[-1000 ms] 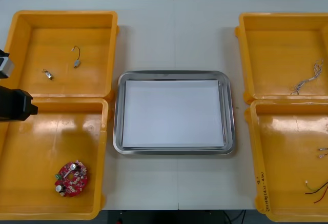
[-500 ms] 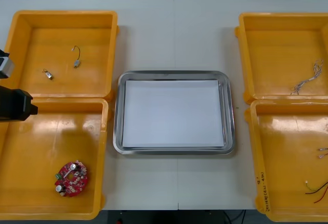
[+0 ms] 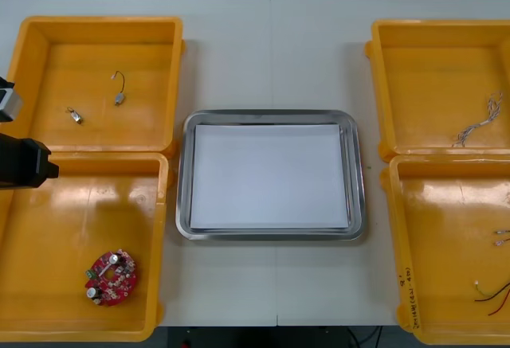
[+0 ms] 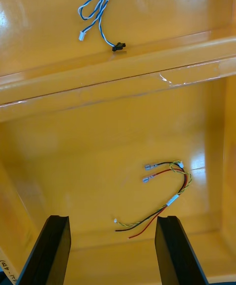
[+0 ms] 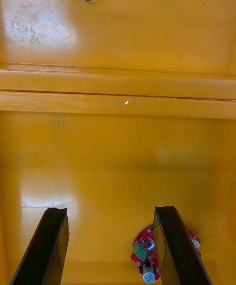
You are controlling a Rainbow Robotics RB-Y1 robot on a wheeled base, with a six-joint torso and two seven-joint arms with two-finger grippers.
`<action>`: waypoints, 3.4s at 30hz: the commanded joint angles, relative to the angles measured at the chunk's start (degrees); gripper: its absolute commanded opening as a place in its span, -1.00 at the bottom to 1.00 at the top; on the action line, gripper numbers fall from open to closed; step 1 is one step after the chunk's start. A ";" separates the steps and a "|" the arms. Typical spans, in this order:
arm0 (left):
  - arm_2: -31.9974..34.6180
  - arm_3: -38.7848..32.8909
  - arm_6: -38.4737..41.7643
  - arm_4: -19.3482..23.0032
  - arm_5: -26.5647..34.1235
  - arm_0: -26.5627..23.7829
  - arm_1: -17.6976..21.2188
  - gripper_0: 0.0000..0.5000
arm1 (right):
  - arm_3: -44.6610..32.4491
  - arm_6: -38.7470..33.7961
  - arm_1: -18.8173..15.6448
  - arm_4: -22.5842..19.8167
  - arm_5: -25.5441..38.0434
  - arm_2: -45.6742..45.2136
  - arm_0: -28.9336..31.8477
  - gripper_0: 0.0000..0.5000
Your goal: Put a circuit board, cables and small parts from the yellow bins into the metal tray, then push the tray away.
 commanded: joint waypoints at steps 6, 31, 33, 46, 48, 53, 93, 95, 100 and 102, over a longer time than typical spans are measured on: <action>0.05 -0.90 0.77 0.47 0.33 0.92 2.49 1.00 | -1.18 0.05 -2.53 0.13 -0.31 -0.90 0.54 1.00; 0.05 -0.90 0.77 0.47 0.33 0.92 2.49 1.00 | -1.18 0.05 -2.53 0.13 -0.31 -0.90 0.54 1.00; 0.05 -0.90 0.77 0.47 0.33 0.92 2.49 1.00 | -1.18 0.05 -2.53 0.13 -0.31 -0.90 0.54 1.00; 0.05 -0.90 0.77 0.47 0.33 0.92 2.49 1.00 | -1.18 0.05 -2.53 0.13 -0.31 -0.90 0.54 1.00; 0.05 -0.90 0.77 0.47 0.33 0.92 2.49 1.00 | -1.18 0.05 -2.53 0.13 -0.31 -0.90 0.54 1.00; 0.05 -0.90 0.77 0.47 0.33 0.92 2.49 1.00 | -1.18 0.05 -2.53 0.13 -0.31 -0.90 0.54 1.00; 2.33 -4.59 13.07 -1.03 0.33 7.60 -2.43 1.00 | -0.92 -1.01 -2.97 -0.66 -2.86 -2.22 4.06 1.00; 2.24 -5.73 15.18 -1.20 0.33 8.65 -3.31 1.00 | -0.92 -1.18 -2.97 -0.66 -3.39 -2.31 4.59 1.00; 2.33 -7.66 17.11 -1.82 0.33 10.76 -5.42 1.00 | -1.01 -1.45 -2.88 -1.36 -4.62 -5.56 8.81 1.00; 2.42 -7.84 17.55 -2.17 0.33 11.64 -6.30 1.00 | -1.01 -1.53 -2.79 -1.80 -5.23 -7.06 10.65 1.00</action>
